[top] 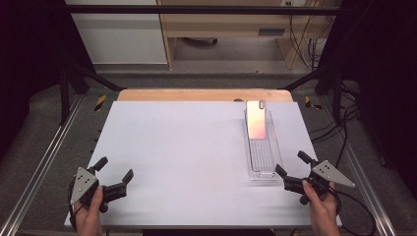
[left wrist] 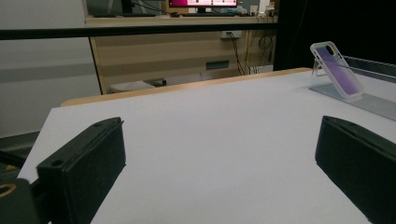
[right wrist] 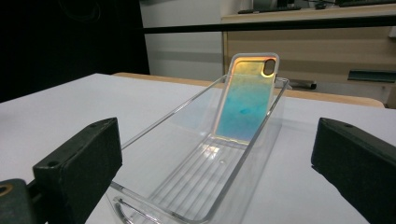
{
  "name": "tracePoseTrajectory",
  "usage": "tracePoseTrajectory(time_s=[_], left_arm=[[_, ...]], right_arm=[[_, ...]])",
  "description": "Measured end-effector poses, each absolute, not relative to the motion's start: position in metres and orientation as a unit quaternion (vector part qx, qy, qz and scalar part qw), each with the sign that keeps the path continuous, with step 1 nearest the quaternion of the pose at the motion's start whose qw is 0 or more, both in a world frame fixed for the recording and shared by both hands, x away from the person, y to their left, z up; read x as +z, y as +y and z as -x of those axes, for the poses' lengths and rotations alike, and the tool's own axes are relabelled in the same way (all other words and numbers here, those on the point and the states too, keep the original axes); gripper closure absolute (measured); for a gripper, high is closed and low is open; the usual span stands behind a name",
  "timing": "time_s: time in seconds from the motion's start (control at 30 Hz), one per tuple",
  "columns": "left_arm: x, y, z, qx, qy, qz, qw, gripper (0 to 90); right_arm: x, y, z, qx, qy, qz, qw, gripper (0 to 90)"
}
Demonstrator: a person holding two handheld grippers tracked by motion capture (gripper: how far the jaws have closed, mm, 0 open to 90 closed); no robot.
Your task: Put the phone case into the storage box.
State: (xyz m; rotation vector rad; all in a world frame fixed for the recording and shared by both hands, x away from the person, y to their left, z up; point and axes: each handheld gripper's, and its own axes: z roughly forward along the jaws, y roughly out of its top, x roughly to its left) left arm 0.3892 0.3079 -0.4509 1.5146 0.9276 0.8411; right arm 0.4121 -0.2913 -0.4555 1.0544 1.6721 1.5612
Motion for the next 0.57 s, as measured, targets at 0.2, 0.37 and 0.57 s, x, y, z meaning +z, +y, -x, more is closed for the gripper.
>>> tracePoseTrajectory(time_s=[0.2, 0.37, 0.57], left_arm=[[-0.4507, 0.305, -0.3901, 0.357, 0.387, -0.643, 0.556, 1.3], [-0.4513, 0.3049, -0.3913, 0.352, 0.39, -0.637, 0.564, 1.3], [-0.4521, 0.3018, -0.3926, 0.35, 0.388, -0.642, 0.561, 1.2]], right_arm=[[-0.4578, -0.2881, -0.4134, 0.593, 0.628, -0.399, 0.308, 2.2], [-0.4617, -0.2862, -0.4142, 0.589, 0.632, -0.398, 0.308, 2.2], [-0.4653, -0.2854, -0.4119, 0.573, 0.643, -0.4, 0.314, 2.2]])
